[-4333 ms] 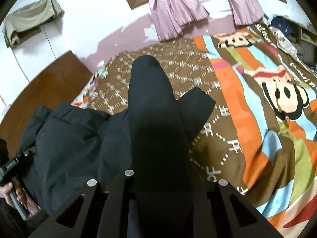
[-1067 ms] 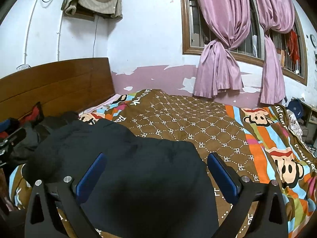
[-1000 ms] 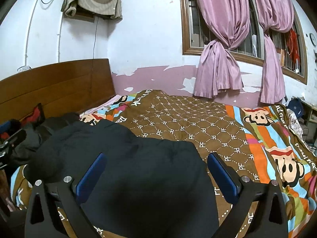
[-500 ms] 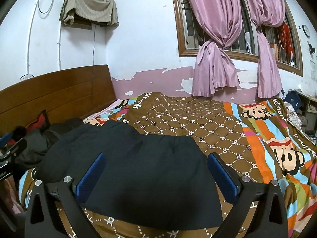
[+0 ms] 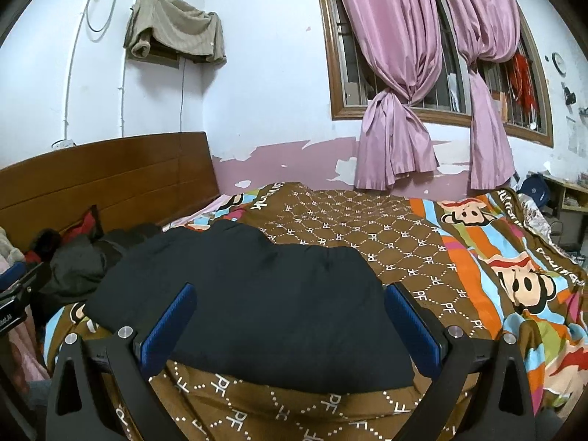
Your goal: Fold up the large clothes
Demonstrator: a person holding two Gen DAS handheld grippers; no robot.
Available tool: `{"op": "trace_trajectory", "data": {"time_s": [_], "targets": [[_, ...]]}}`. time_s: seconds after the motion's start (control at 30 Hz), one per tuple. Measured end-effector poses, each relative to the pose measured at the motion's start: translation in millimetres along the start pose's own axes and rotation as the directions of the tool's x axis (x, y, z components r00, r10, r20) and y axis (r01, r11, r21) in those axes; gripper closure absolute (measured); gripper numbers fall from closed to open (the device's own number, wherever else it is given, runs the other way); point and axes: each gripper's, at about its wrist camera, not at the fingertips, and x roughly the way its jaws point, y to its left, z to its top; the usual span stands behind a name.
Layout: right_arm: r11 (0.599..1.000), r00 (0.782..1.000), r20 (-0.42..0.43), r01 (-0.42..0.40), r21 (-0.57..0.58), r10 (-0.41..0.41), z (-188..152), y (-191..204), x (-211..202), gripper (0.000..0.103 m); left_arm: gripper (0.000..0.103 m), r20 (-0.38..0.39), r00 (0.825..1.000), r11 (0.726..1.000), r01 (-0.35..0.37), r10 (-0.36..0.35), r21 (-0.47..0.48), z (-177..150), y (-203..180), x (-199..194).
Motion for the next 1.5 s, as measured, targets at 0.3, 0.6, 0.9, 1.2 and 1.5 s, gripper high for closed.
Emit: {"op": "trace_trajectory", "data": {"time_s": [0.3,0.6,0.9,1.2,1.5], "targets": [[1.0,1.0,0.011,0.019,0.01,-0.019,-21,9,-23,0.0,0.002,-0.005,1.0,1.0,0.02,-0.02,-0.003,-11,-2,-22],[0.999,1.0,-0.005,0.028,0.018,-0.028,-38,13,-37,0.0,0.002,-0.038,0.998,0.998,0.05,-0.048,0.035,-31,-12,-35],[0.999,0.999,-0.03,0.035,0.025,-0.035,-52,14,-46,0.0,0.002,-0.067,0.997,0.997,0.044,-0.04,0.065,-45,-19,-40],[0.999,0.997,-0.066,0.041,0.028,-0.039,-69,19,-51,0.0,0.002,-0.104,0.994,0.995,0.036,-0.027,0.088,-55,-20,-39],[0.999,0.993,-0.116,0.039,0.034,-0.035,-86,24,-51,0.0,0.002,-0.155,0.988,0.993,0.04,-0.022,0.112,-68,-21,-38]]}}
